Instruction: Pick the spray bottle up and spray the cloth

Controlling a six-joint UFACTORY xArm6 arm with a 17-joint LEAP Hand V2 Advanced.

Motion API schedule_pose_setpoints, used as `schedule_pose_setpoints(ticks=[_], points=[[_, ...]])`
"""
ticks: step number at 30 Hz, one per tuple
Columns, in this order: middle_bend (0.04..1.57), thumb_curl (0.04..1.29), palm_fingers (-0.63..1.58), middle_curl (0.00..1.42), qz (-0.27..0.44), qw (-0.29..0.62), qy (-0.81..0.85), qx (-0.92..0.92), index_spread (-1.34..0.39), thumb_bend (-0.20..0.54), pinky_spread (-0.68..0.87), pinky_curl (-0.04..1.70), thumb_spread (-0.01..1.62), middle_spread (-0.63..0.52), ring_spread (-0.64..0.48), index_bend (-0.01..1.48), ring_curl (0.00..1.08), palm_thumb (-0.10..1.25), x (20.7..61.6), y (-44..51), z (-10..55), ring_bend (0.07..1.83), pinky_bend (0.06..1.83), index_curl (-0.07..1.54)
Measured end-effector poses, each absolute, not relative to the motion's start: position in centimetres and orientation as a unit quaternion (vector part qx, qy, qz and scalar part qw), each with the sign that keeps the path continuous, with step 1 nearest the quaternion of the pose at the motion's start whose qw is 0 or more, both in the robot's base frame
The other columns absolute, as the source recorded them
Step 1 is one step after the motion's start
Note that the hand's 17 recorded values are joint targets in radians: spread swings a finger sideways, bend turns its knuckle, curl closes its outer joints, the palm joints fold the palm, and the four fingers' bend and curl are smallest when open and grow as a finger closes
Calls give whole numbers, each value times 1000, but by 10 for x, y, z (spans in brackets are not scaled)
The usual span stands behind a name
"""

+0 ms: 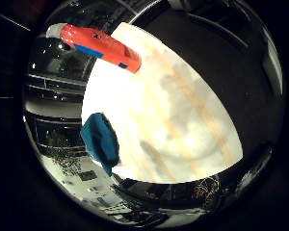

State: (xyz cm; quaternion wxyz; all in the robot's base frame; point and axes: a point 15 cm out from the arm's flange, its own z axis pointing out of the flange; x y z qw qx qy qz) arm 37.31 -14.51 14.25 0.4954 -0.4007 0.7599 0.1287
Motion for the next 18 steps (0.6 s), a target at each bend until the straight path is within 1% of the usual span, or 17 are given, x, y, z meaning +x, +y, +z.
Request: schedule_pose_setpoints(ticks=[12,18], points=[[247,330,78,367,115,485,762,-413,-124,-22,397,285,1091,185,211,150,283,593,389,-150,143,472,503,268],[245,335,79,367,104,474,766,-423,-124,-22,397,287,1090,185,211,150,283,597,404,-156,142,471,500,267]])
